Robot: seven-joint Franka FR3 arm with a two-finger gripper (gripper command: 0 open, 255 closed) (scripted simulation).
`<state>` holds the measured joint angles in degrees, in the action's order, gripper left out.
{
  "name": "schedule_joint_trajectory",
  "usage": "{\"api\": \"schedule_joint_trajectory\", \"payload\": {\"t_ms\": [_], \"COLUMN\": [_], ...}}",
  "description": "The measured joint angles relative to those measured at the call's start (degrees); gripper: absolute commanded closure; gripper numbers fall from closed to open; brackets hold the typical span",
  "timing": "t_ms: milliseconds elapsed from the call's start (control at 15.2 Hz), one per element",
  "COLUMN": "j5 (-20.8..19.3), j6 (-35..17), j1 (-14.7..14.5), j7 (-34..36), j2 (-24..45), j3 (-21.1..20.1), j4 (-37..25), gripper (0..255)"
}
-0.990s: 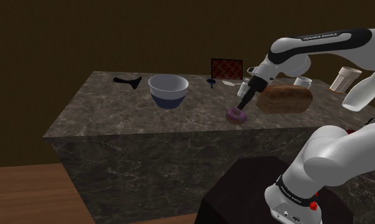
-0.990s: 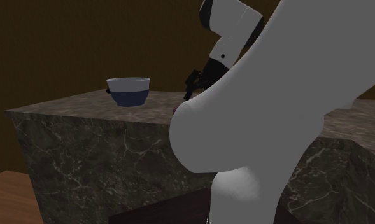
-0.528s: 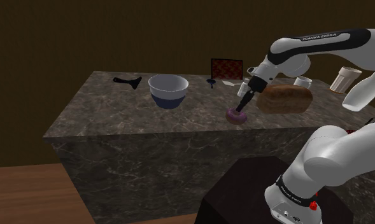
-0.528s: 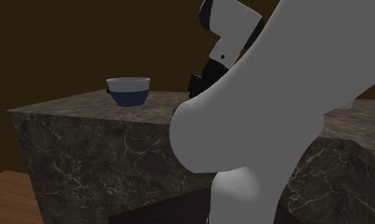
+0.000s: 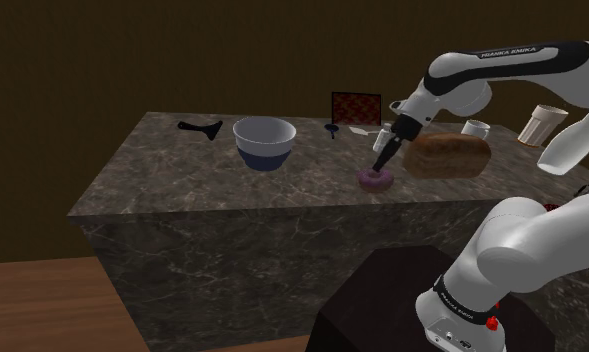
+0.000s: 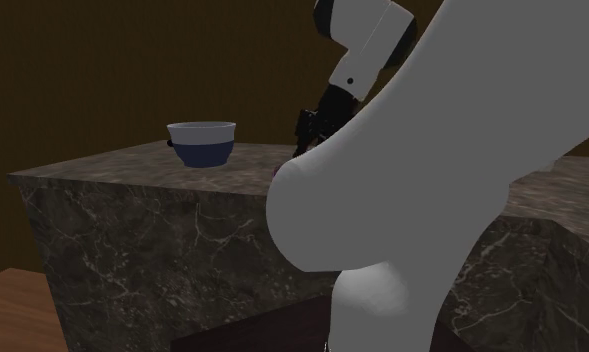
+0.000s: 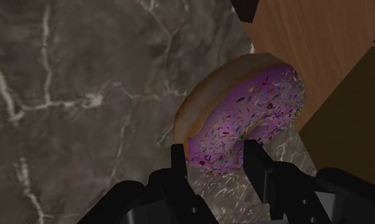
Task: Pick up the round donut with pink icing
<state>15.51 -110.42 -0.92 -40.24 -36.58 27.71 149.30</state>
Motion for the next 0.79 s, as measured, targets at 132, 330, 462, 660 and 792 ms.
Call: {"api": "schedule_joint_trajectory", "payload": {"t_ms": [132,330,462,660,792], "j5": [-0.11,-0.2,-0.33,-0.35,-0.31], "j6": [1.44,3.38,4.94,7.02,8.14], "j1": [0.05,0.07,0.13,0.11,0.0], "j7": [0.71,1.75,2.45,3.59,4.1], "j2": [-0.4,-0.96,-1.38,-1.94,-1.94], "j3": [-0.28,-0.73,-0.98,-1.47,-1.62], "j4": [-1.2,-2.82,-4.11,-5.92,-7.16], "gripper": [255,255,255,255,255]}}
